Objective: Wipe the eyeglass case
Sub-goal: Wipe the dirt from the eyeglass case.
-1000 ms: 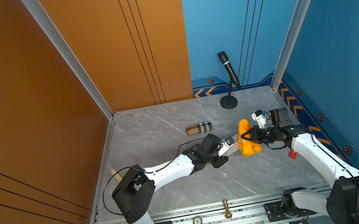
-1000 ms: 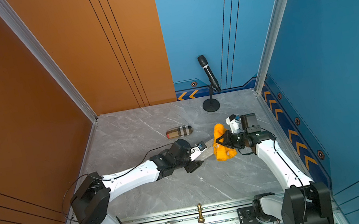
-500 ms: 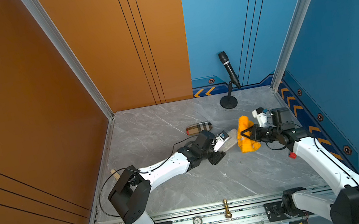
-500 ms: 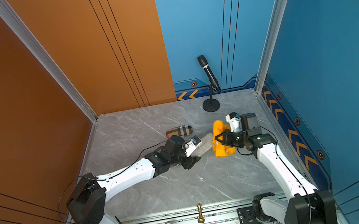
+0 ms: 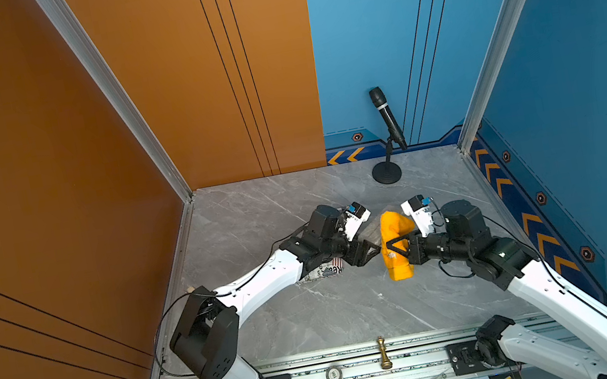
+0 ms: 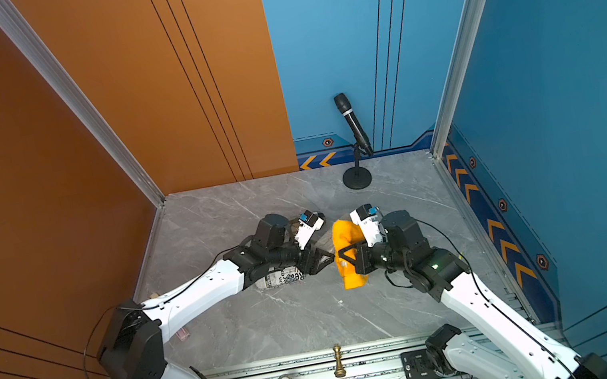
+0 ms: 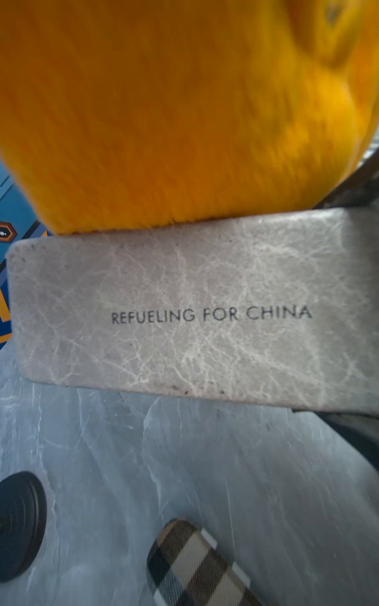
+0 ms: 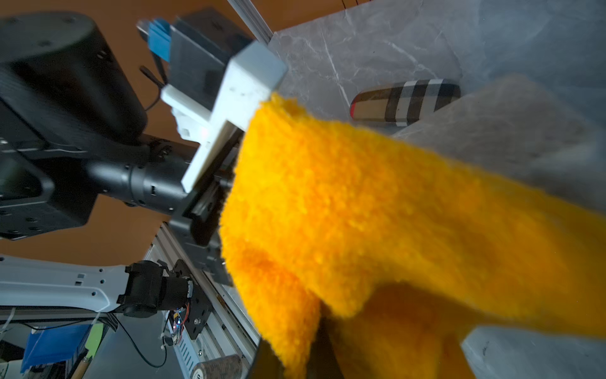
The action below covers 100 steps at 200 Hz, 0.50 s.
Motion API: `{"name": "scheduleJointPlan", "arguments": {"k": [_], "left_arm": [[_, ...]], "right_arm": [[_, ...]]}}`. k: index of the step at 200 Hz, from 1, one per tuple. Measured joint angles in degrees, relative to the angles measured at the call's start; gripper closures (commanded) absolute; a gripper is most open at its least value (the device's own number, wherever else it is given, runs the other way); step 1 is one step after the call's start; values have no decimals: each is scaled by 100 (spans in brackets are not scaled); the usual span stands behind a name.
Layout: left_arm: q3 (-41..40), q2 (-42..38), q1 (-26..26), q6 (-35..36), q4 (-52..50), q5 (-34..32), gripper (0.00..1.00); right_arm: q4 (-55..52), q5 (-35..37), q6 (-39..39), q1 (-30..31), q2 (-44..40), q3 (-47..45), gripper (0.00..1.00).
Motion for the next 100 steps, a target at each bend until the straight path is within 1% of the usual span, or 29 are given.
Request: {"name": "scheduleJointPlan", "arguments": {"k": [20, 41, 56, 73, 100], "left_arm": [[-4, 20, 76, -229, -4, 190, 71], [-26, 20, 146, -415, 57, 442, 71], [-44, 20, 146, -509, 72, 553, 71], [-44, 20, 151, -538, 74, 625, 72], [-44, 79, 151, -520, 35, 697, 72]], "right_arm": [[2, 20, -129, -221, 247, 0, 100], [-4, 4, -317, -800, 177, 7, 100], [-55, 7, -417, -1016, 160, 79, 100], [-114, 63, -483, -859, 177, 166, 100], [-221, 98, -625, -173, 343, 343, 100]]}}
